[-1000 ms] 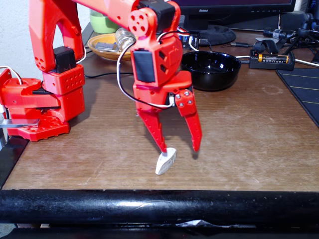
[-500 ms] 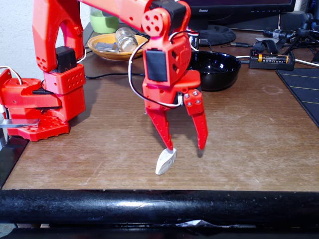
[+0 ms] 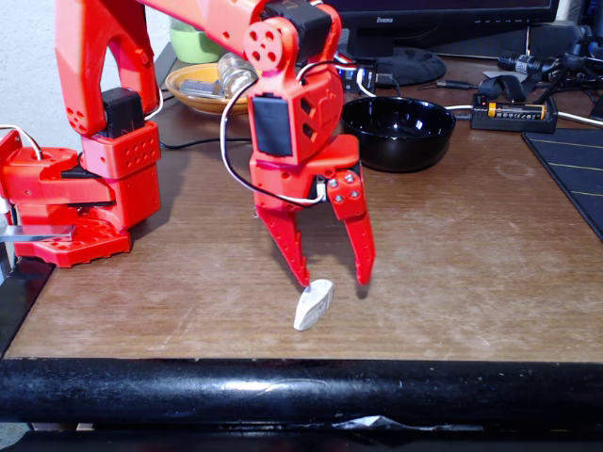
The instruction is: Ramasse la gomme et mets-la dans le bol.
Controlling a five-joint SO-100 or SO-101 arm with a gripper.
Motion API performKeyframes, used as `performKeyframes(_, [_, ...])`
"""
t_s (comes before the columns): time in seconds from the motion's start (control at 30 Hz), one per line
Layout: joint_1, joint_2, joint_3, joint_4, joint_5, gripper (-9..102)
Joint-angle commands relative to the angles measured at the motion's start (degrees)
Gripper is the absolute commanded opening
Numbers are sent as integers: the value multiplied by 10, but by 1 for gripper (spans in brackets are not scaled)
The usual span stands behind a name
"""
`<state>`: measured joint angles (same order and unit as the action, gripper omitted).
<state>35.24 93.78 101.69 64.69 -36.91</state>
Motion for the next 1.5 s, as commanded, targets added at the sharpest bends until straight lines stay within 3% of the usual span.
performKeyframes(0.0, [4, 42, -26, 2, -4, 19])
performKeyframes(0.8, [-8, 169, 127, -41, -32, 19])
performKeyframes(1.47, [-10, 118, 159, -97, -38, 19])
